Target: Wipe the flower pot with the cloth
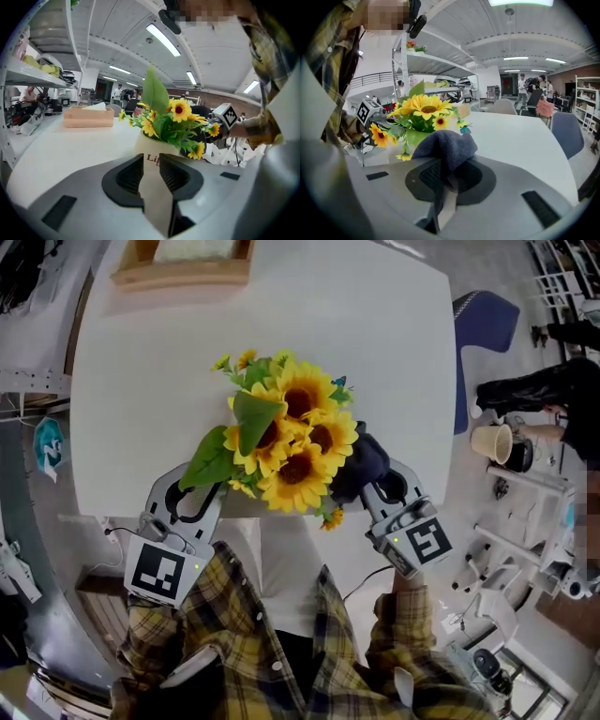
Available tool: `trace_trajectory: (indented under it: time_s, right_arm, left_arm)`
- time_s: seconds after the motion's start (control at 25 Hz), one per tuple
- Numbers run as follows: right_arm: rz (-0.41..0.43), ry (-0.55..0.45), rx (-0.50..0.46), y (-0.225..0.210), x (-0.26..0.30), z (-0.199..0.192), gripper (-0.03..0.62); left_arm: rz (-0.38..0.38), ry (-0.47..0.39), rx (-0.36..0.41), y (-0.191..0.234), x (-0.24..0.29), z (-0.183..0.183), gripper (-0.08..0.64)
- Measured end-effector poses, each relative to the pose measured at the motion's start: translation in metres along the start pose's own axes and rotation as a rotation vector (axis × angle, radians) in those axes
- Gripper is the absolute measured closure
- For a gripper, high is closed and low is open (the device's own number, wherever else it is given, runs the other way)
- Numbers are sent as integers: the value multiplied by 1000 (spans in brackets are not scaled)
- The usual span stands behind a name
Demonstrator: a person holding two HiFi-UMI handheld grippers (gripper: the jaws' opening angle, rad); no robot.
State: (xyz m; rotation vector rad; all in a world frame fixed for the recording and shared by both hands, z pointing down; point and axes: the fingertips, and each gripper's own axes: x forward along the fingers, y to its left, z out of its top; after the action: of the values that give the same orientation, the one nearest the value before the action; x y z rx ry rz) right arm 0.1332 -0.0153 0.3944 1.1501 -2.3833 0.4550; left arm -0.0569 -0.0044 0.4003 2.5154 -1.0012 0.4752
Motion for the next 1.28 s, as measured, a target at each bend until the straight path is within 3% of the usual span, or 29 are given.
trace_trajectory:
  time_s: [0.24,0.52,0.84,1.04,1.28]
  right_arm:
    - [82,69,-5,20,26,-14,563]
    - [129,44,54,24,45,-13,563]
    - [210,20,68,39,53,-14,563]
    - [279,36,64,64,68,-16,563]
    - [286,57,117,64,74,-11,563]
  left_arm:
    - [-131,45,162,-19,25,-15,283]
    - [-192,28,194,-26,47,-7,92]
    - [-184,39,267,-25,61,-4,79]
    - [-123,-2,230,0,66,1,81]
    - [-168,30,269,7,67,0,84]
